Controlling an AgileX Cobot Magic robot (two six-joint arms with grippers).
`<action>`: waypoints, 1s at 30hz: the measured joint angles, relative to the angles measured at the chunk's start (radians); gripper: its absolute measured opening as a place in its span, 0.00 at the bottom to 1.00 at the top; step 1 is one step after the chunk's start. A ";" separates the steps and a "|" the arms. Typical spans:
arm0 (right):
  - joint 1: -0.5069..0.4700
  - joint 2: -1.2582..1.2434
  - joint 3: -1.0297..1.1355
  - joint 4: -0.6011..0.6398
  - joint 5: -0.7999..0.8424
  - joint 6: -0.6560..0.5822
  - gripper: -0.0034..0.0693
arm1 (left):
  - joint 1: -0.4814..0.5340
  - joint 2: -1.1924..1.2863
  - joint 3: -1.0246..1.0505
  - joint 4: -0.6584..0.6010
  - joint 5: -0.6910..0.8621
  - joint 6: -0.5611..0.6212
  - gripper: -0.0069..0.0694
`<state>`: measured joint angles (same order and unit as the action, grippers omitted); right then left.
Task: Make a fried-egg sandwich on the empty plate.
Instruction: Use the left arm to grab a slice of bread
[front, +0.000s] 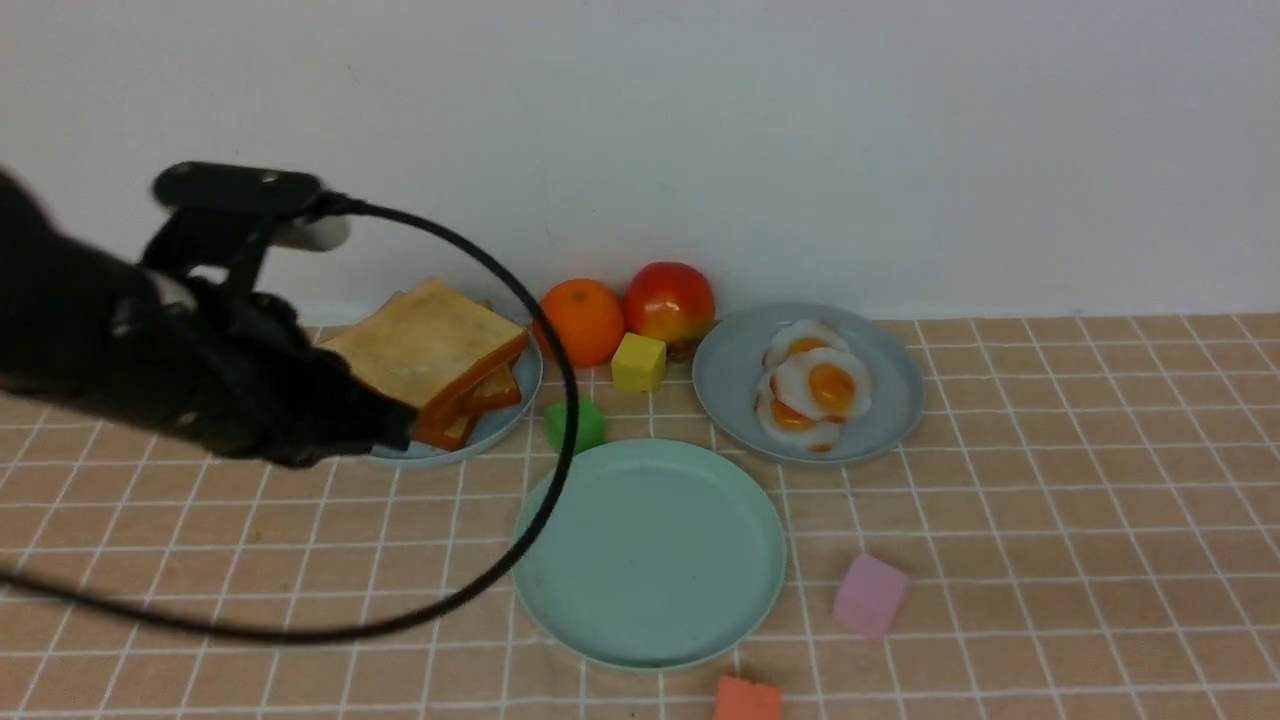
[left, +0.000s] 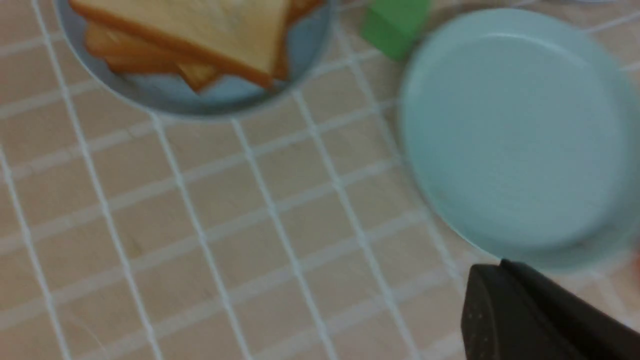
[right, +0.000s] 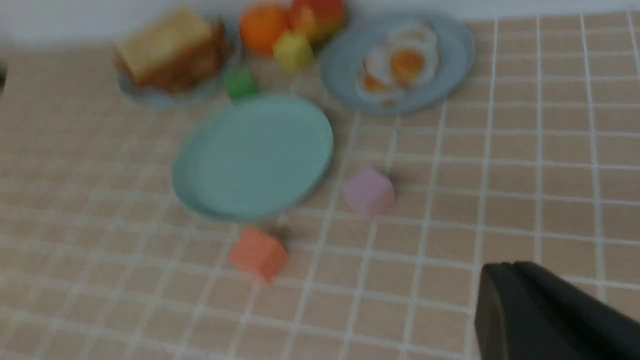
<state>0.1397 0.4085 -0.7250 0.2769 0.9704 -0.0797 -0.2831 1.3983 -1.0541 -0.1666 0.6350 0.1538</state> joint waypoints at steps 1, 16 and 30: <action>0.000 0.030 -0.048 -0.015 0.047 -0.020 0.05 | 0.000 0.077 -0.052 0.045 -0.012 0.001 0.11; 0.000 0.054 -0.109 -0.056 0.112 -0.049 0.05 | -0.005 0.579 -0.558 0.323 0.164 0.044 0.58; 0.000 0.054 -0.109 -0.003 0.074 -0.050 0.06 | -0.006 0.643 -0.561 0.371 0.050 0.107 0.58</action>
<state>0.1400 0.4627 -0.8342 0.2737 1.0445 -0.1295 -0.2894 2.0413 -1.6153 0.2043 0.6849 0.2609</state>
